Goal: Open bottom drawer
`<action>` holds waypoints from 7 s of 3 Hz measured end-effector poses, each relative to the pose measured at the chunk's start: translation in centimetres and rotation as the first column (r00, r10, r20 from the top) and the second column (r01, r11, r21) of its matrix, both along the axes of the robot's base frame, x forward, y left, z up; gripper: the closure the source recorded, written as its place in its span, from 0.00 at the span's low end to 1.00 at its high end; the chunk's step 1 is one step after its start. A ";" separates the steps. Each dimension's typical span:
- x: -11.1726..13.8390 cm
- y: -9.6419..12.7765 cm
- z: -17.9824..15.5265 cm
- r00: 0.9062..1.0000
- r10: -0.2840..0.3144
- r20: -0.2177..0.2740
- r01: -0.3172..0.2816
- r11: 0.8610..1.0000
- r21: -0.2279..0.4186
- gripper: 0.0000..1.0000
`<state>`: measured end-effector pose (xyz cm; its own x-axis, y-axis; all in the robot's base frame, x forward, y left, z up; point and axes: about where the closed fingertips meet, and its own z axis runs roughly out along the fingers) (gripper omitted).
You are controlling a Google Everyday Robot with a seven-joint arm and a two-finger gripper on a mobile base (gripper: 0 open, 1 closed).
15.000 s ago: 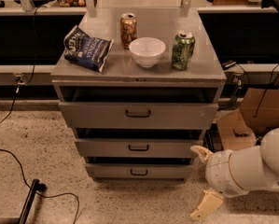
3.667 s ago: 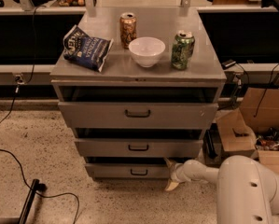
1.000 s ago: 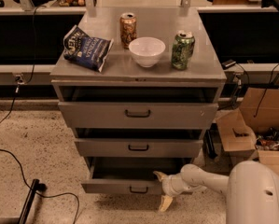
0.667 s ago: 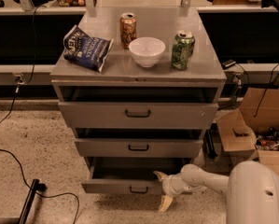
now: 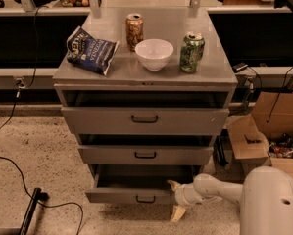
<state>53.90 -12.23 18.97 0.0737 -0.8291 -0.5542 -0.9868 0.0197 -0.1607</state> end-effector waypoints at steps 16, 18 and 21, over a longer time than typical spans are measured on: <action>-4.1 -1.2 -1.3 0.967 0.073 -0.244 -0.096 0.992 -0.084 0.38; -6.8 0.2 -0.4 0.936 0.168 -0.311 -0.153 0.986 0.071 0.41; -7.9 1.7 0.3 0.928 0.212 -0.307 -0.193 0.977 0.091 0.00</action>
Offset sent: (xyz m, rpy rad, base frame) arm -0.0010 -0.0209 -0.0184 -0.0179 0.0685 -0.0098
